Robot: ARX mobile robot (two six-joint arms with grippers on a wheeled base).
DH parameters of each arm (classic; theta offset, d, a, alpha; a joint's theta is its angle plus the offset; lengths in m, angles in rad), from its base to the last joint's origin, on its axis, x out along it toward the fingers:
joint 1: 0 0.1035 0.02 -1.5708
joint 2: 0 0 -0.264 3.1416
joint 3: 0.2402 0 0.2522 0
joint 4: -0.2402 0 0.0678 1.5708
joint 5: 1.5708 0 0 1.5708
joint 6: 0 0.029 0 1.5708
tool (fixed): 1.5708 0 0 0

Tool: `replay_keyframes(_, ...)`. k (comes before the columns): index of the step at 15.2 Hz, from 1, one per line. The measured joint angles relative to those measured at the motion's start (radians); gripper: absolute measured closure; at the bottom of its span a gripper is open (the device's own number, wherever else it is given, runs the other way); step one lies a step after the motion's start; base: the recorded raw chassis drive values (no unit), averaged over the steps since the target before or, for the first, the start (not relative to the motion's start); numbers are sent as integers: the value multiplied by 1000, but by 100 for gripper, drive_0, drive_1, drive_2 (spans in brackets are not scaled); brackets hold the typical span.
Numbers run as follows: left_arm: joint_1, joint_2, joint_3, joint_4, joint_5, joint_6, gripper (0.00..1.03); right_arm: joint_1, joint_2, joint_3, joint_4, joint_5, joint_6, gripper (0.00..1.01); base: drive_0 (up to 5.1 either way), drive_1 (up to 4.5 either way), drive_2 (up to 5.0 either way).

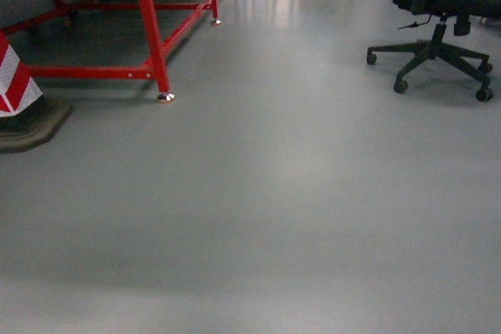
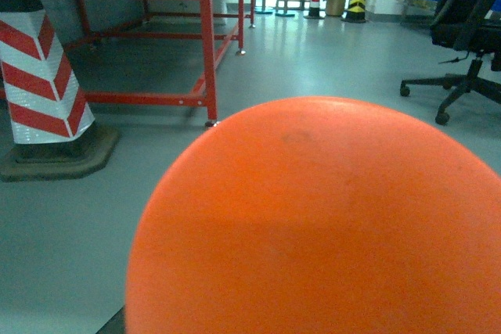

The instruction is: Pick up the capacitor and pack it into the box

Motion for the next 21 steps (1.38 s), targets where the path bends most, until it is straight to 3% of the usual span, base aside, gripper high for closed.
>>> replay_keyframes(21, 0, 0, 0, 0, 0, 0, 59, 0, 0, 0, 1, 0, 0, 3, -497, 275, 204)
